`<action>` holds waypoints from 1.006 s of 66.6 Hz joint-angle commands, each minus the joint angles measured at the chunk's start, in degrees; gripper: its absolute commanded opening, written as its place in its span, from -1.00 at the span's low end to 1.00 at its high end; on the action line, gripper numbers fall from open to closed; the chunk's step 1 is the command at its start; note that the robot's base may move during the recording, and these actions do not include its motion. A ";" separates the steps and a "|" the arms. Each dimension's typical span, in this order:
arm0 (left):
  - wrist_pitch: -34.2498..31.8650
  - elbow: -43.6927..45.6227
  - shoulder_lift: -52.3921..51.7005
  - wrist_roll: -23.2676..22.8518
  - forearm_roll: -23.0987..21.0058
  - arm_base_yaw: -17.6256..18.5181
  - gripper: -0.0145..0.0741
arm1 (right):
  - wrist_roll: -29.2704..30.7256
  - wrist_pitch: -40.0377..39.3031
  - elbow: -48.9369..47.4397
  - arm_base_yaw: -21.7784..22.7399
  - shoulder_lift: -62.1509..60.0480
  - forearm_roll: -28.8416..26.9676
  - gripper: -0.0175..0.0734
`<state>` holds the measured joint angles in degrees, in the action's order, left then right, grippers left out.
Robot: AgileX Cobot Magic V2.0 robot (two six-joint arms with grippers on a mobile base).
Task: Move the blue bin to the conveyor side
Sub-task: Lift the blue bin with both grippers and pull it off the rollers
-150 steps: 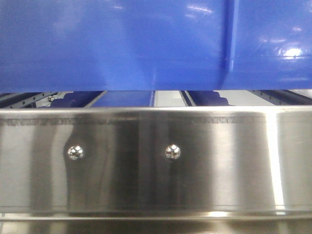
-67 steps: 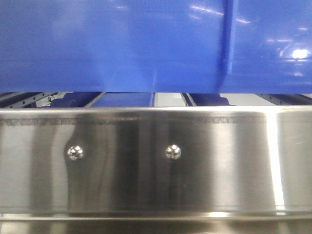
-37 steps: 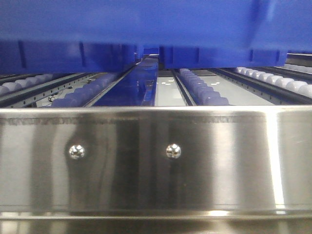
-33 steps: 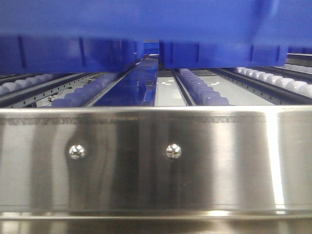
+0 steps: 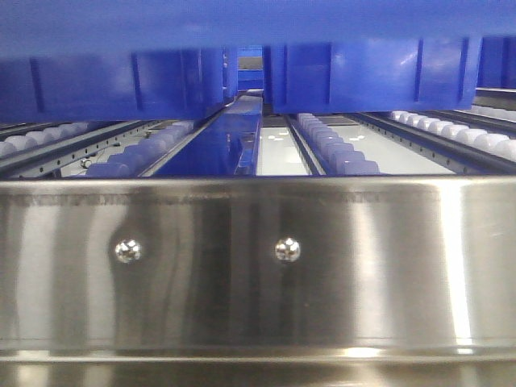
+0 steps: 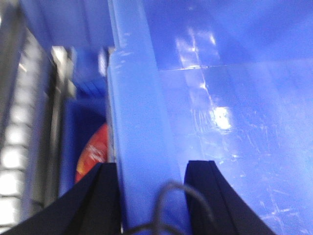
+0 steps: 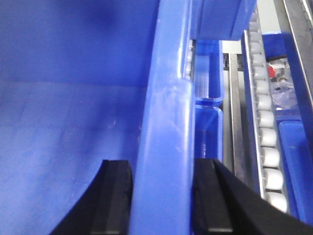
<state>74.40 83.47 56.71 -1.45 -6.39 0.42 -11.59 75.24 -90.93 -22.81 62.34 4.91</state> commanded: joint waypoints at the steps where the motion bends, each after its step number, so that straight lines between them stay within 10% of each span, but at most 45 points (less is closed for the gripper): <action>1: -5.22 0.56 -0.92 1.45 -0.01 -0.02 -0.69 | 1.63 -5.28 -0.97 0.42 -1.37 3.71 -0.79; 54: -8.02 0.78 5.28 5.55 0.87 -0.02 -0.71 | 1.63 -11.00 -0.97 0.42 2.69 3.71 -0.79; 67: -7.67 3.69 7.32 3.46 7.45 6.64 -0.71 | 1.63 -12.51 -0.97 0.42 2.69 3.71 -0.79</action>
<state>70.88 84.32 63.99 2.29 -1.36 3.85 -11.48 69.58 -90.93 -22.71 66.04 6.50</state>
